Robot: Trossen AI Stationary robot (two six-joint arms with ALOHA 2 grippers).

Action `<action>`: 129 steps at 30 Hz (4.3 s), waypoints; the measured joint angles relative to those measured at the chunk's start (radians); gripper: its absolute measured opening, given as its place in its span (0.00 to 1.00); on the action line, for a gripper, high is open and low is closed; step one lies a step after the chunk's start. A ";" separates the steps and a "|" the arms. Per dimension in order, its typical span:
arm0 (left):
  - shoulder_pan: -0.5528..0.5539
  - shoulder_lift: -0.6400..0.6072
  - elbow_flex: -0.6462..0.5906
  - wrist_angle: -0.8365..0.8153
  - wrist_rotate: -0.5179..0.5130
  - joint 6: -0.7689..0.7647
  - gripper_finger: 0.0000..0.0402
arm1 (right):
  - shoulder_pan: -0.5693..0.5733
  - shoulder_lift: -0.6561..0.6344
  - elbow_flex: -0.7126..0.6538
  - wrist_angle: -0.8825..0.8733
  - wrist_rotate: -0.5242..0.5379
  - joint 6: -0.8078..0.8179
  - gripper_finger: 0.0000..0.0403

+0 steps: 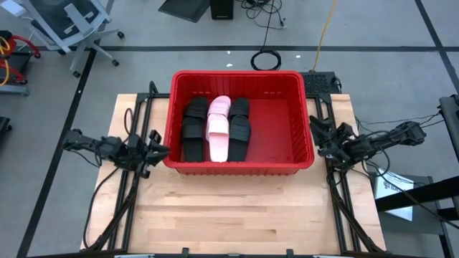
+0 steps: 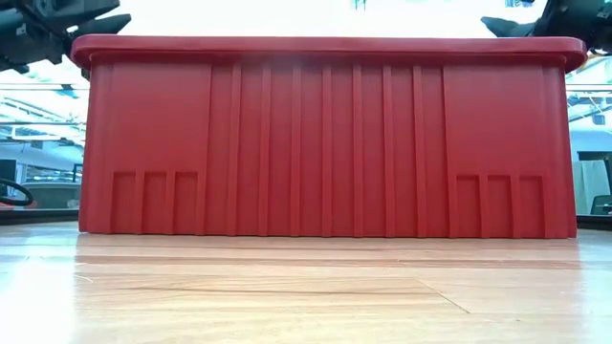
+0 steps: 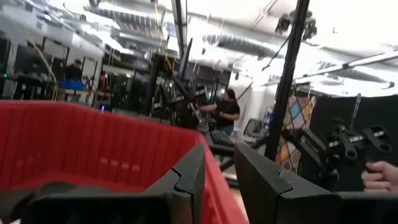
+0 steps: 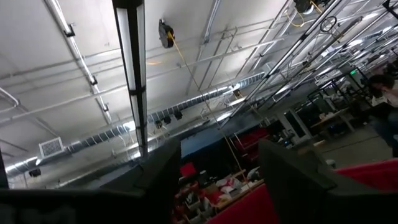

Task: Pick and place slides into bin
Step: Return to Home Position

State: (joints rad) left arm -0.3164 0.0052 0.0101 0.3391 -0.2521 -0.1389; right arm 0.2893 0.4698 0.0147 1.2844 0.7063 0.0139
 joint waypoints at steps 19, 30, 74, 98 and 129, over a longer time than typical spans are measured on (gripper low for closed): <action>0.000 0.000 0.003 -0.110 -0.012 0.141 0.22 | 0.000 0.000 0.000 -0.393 0.000 -0.159 0.51; 0.001 0.000 0.002 -0.127 -0.011 0.141 0.22 | 0.000 0.000 -0.001 -0.361 -0.024 -0.181 0.51; 0.001 0.001 -0.001 -0.100 -0.011 0.164 0.22 | 0.000 0.002 -0.001 -0.460 -0.498 -0.158 0.51; 0.001 0.001 -0.001 -0.094 -0.012 0.164 0.22 | 0.000 0.001 -0.001 -0.415 -0.497 -0.160 0.51; 0.001 0.001 0.000 -0.093 -0.011 0.165 0.22 | 0.000 0.000 -0.001 -0.414 -0.498 -0.160 0.51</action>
State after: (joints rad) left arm -0.3157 0.0065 0.0101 0.2462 -0.2634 0.0256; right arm 0.2893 0.4698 0.0139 0.8703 0.2081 -0.1459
